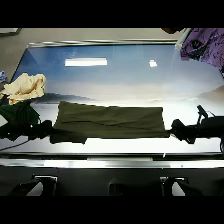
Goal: Fold the clothes and pants, and hang the long-sleeved shirts on hangers.
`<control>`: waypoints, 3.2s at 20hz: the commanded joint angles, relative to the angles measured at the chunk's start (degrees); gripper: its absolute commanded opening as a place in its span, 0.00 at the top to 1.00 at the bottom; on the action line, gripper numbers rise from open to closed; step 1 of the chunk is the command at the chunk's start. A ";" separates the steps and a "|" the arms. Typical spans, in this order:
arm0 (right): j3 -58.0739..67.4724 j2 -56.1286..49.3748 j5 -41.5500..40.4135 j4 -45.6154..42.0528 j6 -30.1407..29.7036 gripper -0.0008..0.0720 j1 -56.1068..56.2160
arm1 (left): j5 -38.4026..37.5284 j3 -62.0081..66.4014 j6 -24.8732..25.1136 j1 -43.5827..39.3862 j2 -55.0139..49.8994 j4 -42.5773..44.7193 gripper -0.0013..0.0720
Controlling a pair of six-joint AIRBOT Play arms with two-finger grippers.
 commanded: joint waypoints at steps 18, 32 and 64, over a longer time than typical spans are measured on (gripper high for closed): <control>20.17 -28.22 13.84 1.70 0.59 0.48 6.95 | 6.45 33.35 6.36 -3.80 -41.51 -1.55 0.46; 25.38 -40.19 -0.52 14.27 -12.31 0.16 -6.12 | 3.19 46.64 1.84 -2.91 -38.07 6.73 0.22; 54.42 -17.31 -23.82 -13.64 12.33 0.95 5.86 | 48.41 46.64 -6.32 -56.43 -60.00 -38.34 0.96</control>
